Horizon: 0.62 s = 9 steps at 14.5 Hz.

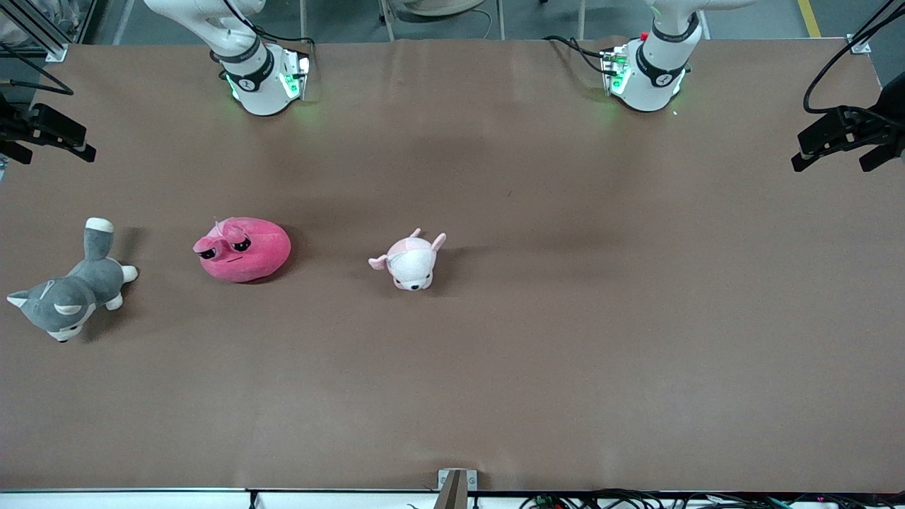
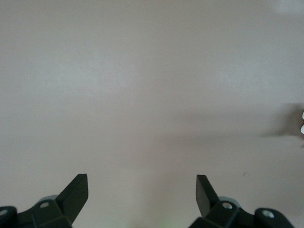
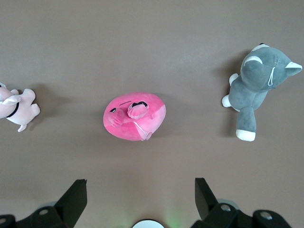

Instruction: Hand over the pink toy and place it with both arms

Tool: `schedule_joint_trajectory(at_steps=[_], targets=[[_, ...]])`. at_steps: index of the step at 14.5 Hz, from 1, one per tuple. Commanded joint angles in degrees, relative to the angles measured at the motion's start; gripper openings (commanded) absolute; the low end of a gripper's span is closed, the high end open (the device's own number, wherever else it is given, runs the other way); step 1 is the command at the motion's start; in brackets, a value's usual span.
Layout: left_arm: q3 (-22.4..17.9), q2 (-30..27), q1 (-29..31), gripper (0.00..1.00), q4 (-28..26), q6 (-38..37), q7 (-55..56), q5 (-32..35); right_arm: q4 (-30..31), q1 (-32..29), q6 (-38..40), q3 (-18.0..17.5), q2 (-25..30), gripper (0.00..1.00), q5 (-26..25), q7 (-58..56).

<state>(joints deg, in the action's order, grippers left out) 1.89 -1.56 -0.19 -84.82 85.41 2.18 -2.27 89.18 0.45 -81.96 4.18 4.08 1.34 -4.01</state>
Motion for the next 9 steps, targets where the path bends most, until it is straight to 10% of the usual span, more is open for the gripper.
schedule_joint_trajectory(at_steps=[1,9], targets=[[-0.1,0.1,-0.5,1.00,1.0,-0.9,-0.5,1.2,1.5,-0.5,-0.4,-0.1,1.5,1.00,1.0,0.6],[-0.1,0.1,-0.4,1.00,1.0,-0.9,-0.4,1.2,1.5,-0.5,-0.1,-0.1,1.4,1.00,1.0,0.6]])
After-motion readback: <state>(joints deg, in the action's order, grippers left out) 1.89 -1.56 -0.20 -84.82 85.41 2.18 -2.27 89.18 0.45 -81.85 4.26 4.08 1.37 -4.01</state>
